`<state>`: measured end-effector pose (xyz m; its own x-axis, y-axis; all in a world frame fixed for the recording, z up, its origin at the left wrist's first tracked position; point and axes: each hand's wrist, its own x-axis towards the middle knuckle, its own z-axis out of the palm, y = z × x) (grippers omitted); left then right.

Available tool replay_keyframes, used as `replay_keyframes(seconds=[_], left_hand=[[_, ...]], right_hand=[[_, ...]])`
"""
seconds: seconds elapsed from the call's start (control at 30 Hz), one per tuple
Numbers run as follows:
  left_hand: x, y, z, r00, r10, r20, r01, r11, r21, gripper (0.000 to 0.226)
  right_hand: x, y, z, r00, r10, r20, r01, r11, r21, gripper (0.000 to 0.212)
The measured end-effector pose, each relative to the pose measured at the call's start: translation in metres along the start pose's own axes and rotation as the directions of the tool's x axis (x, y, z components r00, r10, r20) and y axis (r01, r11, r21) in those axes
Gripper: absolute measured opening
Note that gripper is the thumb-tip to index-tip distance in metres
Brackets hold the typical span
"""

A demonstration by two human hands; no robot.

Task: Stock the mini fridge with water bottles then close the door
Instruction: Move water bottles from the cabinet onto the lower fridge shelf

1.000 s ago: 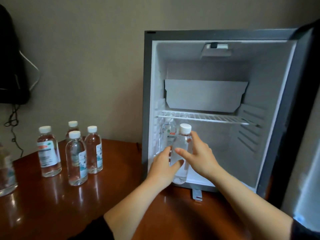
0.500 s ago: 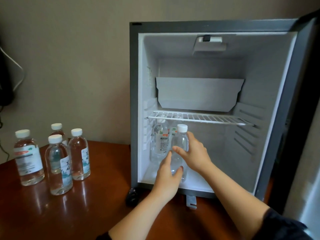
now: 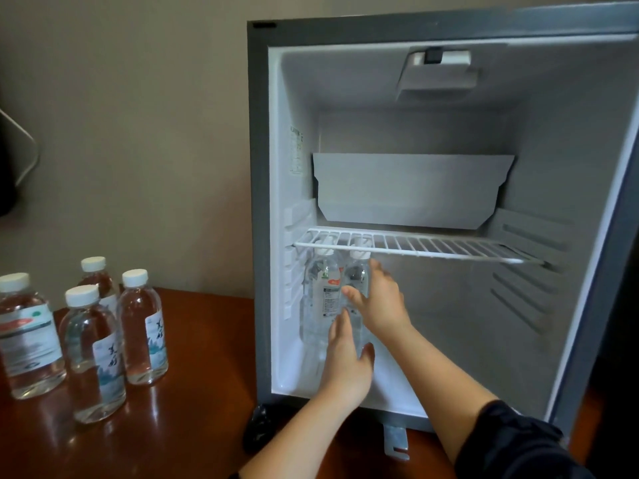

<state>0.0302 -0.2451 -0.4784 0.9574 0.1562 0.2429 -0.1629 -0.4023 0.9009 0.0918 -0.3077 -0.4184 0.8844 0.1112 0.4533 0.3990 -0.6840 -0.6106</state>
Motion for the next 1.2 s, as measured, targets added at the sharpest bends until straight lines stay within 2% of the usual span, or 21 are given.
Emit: replay_keyframes(seconds=[0.1,0.3,0.5,0.57,0.73,0.8,0.9,1.03,1.2], left_hand=[[0.008,-0.004,0.001,1.000,-0.002,0.007,0.002,1.000,0.005,0.074],[0.012,-0.009,0.001,1.000,0.007,0.014,-0.007,1.000,-0.002,0.076],[0.005,-0.007,-0.011,0.998,-0.017,0.063,0.014,0.999,0.051,0.069],[-0.001,-0.009,-0.018,0.997,-0.011,0.074,0.004,0.996,0.092,0.066],[-0.018,-0.005,-0.041,0.999,0.010,0.041,-0.016,0.986,0.167,0.054],[-0.025,-0.001,-0.051,0.999,0.034,0.027,-0.039,0.979,0.198,0.046],[-0.040,0.004,-0.071,0.997,0.058,0.044,-0.067,0.972,0.226,0.034],[-0.065,0.007,-0.105,0.992,0.066,0.103,-0.092,0.959,0.269,0.026],[-0.104,-0.006,-0.153,0.995,0.052,0.082,-0.078,0.934,0.349,0.028]], right_hand=[[0.008,0.003,0.004,1.000,-0.006,-0.011,0.006,1.000,-0.007,0.057],[0.011,0.007,0.005,1.000,-0.007,-0.002,0.007,1.000,-0.009,0.067],[0.002,0.007,0.003,0.994,0.050,0.092,-0.056,0.996,0.071,0.074],[-0.007,0.010,0.000,0.993,0.082,0.089,-0.088,0.994,0.067,0.069],[-0.029,0.011,-0.015,0.996,0.090,0.027,-0.092,0.994,0.063,0.035],[-0.038,0.004,-0.021,0.996,0.058,0.065,-0.059,0.998,0.005,0.020],[-0.051,-0.013,-0.027,0.987,0.011,0.158,-0.002,0.998,-0.059,0.015],[-0.071,-0.040,-0.028,0.945,-0.068,0.320,0.064,0.998,0.024,0.016],[-0.093,-0.079,-0.016,0.856,-0.165,0.490,0.138,0.986,0.092,0.018]])
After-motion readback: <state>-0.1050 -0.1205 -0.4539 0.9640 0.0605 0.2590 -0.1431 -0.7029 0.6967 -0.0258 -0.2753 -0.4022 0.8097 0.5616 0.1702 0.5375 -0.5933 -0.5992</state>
